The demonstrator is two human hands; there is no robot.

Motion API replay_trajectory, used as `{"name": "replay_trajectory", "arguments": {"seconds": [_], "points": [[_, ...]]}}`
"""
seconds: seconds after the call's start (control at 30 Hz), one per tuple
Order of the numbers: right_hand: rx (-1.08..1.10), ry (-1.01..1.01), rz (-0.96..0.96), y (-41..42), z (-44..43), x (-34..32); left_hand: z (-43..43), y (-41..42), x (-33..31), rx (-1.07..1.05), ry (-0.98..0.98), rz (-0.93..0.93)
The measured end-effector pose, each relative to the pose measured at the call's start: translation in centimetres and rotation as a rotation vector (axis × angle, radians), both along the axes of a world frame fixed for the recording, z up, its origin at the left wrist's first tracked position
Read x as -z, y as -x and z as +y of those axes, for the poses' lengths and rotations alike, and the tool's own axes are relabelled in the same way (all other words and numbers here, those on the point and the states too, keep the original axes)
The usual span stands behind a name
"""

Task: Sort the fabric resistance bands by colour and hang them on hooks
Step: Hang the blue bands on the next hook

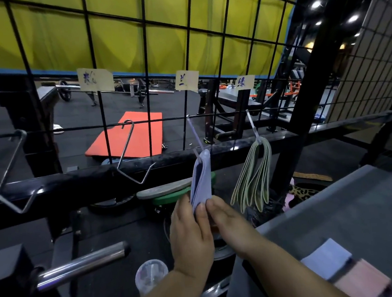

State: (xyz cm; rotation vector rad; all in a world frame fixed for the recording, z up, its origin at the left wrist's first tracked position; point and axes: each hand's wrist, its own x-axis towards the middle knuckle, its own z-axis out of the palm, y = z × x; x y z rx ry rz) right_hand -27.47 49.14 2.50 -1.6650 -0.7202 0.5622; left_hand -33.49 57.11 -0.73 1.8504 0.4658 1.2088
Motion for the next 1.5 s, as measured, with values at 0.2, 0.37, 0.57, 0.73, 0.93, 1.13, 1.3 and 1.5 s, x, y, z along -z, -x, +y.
{"name": "replay_trajectory", "arguments": {"seconds": [0.2,0.37,0.57,0.73,0.93,1.13,1.3,1.5], "points": [[0.068,0.039,-0.082,0.3,-0.2,1.7,0.2,0.1,2.0,0.052,0.058,0.04],[0.081,0.052,-0.147,0.6,-0.5,2.2,0.0,0.7,2.8,0.101,0.109,0.071],[0.134,0.018,-0.149,0.9,-0.6,2.9,-0.6,0.7,3.4,0.123,0.126,0.068],[0.142,-0.019,-0.131,0.9,-0.9,2.7,-1.6,0.4,3.7,0.13,0.231,0.02],[0.159,0.036,-0.164,0.3,-2.0,2.8,-3.1,0.5,3.0,0.142,0.317,-0.028],[0.179,0.042,-0.193,-0.4,-4.1,3.3,-3.8,-0.1,4.6,0.154,0.337,0.032],[0.251,0.092,-0.197,-1.3,-7.0,3.9,-5.3,-0.3,4.8,0.233,0.352,0.172],[0.347,0.269,-0.223,-3.1,-12.3,4.8,-7.8,-2.0,4.7,0.356,0.318,0.298]]}}
